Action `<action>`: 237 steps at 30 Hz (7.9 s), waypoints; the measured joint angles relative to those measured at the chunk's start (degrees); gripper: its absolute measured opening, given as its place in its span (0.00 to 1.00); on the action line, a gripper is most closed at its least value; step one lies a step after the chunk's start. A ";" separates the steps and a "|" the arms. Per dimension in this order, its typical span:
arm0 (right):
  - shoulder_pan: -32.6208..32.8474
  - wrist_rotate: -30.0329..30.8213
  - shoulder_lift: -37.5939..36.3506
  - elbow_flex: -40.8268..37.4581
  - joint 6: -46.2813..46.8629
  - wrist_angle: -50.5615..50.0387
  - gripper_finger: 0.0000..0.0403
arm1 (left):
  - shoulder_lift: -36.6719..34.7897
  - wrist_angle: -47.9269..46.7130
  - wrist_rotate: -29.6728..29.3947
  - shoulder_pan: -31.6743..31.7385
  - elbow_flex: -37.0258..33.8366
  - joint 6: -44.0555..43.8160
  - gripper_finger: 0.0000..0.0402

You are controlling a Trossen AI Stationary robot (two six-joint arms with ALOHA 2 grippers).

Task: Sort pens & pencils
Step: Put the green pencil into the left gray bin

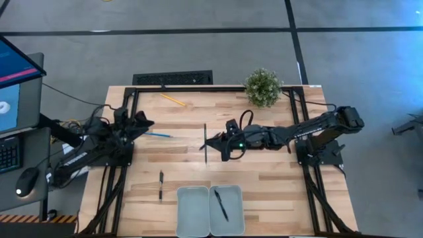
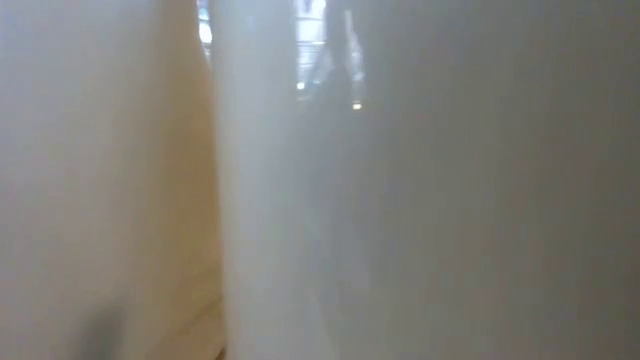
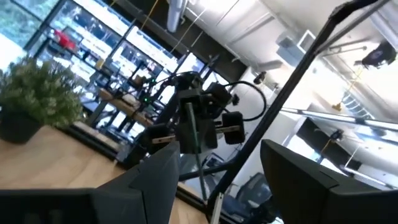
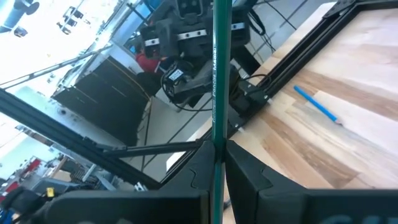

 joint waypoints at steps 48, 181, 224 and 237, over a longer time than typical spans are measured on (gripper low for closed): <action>-1.96 0.24 -0.07 0.02 -18.28 -0.89 0.13 | 69.18 7.75 -28.16 -32.44 33.19 25.16 0.54; -1.84 0.07 0.02 0.02 -17.82 -1.79 0.13 | 72.70 15.69 -34.15 -31.65 33.13 22.34 0.06; -1.84 0.07 0.02 0.02 -17.78 -1.77 0.13 | 72.70 15.69 -34.12 -31.65 33.15 22.34 0.05; -1.84 -0.15 0.02 0.02 -17.80 -1.97 0.35 | 72.70 15.60 -34.21 -31.59 33.15 22.38 0.05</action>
